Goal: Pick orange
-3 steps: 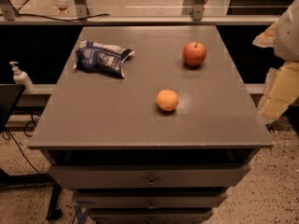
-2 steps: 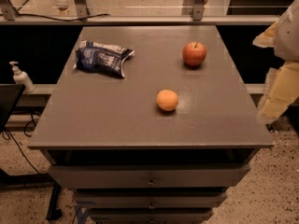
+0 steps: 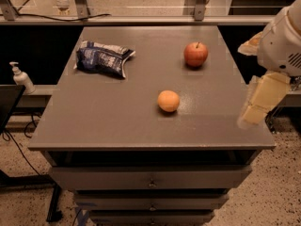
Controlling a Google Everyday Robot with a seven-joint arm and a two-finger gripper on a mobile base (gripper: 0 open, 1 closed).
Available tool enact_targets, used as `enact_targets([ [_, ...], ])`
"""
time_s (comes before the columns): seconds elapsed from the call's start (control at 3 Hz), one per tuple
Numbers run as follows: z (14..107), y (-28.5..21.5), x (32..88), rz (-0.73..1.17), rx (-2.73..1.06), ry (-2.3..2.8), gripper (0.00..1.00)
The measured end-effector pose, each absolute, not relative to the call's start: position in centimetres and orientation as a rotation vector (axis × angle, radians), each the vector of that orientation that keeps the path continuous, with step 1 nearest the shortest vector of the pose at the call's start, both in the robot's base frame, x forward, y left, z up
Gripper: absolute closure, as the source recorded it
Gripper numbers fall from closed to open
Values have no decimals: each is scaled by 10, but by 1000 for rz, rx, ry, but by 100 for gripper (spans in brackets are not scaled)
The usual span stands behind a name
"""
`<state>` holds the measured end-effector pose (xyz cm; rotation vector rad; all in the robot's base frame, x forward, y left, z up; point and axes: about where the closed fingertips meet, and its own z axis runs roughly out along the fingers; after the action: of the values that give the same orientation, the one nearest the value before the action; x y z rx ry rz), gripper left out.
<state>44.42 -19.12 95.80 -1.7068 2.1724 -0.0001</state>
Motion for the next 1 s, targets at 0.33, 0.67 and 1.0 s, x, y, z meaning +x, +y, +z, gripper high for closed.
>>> enact_targets([
  [0.33,934,-156,451,113,-1696,2105,0],
  [0.67,935,-156,451,112,-1696,2105,0],
  [1.0,931,-151,459,160,-1635,2066,0],
])
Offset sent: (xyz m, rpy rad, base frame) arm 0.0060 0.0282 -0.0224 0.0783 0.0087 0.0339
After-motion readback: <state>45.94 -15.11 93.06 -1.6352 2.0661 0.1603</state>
